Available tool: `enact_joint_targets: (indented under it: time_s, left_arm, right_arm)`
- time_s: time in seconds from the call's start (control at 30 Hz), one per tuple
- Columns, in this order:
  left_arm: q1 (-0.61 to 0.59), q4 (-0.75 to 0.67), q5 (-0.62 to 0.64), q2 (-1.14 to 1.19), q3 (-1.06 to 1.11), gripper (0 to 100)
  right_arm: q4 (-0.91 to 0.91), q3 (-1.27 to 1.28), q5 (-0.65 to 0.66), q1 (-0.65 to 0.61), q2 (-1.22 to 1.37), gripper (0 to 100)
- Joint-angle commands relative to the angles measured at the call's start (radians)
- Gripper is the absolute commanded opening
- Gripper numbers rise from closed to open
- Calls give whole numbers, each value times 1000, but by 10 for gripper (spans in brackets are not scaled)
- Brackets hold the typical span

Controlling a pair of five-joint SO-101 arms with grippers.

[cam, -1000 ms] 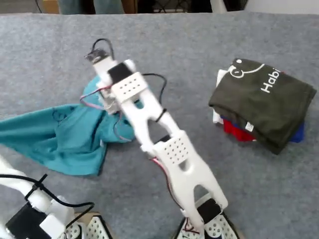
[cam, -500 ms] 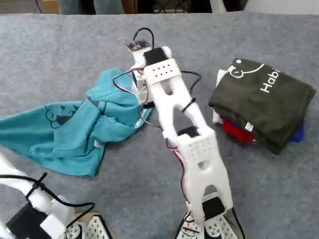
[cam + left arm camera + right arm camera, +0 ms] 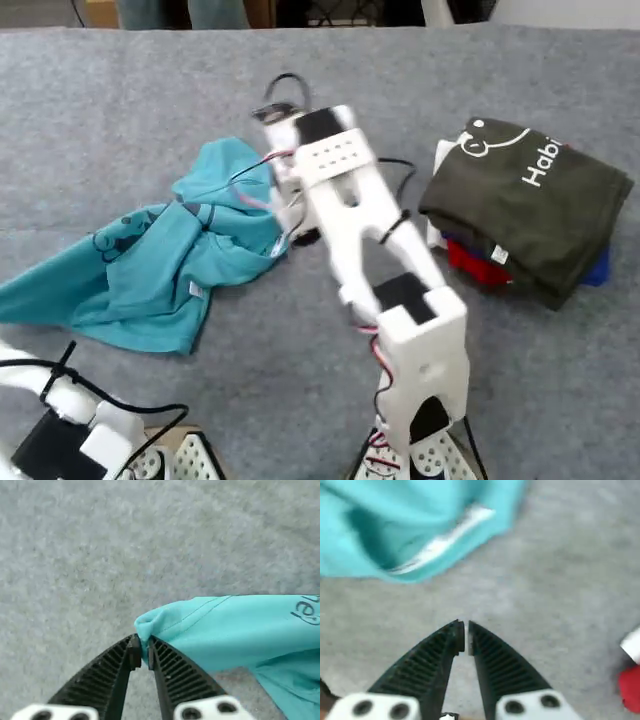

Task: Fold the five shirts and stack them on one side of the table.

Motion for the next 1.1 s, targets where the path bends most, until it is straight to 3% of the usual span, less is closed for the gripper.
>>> enact_joint_targets:
  time_s: [0.0, 0.13, 0.23, 0.33, 0.47, 0.73, 0.9, 1.07]
  left_arm:
    - [-41, -31, -9, -34, 30, 29]
    - [-85, -103, -5, -34, 93, 29]
    - [-117, -123, -8, -34, 102, 29]
    - [-128, -124, -8, -34, 104, 29]
    - [-128, -127, -9, -34, 101, 29]
    - [18, -124, -2, -32, 35, 29]
    - [133, -118, -2, -32, 27, 29]
    - [222, -11, 0, -32, 7, 29]
  right_arm:
    - [-32, -81, -2, -141, 12, 153]
    - [-95, -127, -77, -249, 156, 307]
    - [-98, -209, -120, -301, 265, 338]
    - [-80, -309, -157, -311, 358, 279]
    - [5, -452, -163, -264, 435, 20]
    - [43, -452, -163, -84, 403, 14]
    - [43, -222, -109, -23, 278, 14]
    - [38, 45, -48, 44, 120, 14]
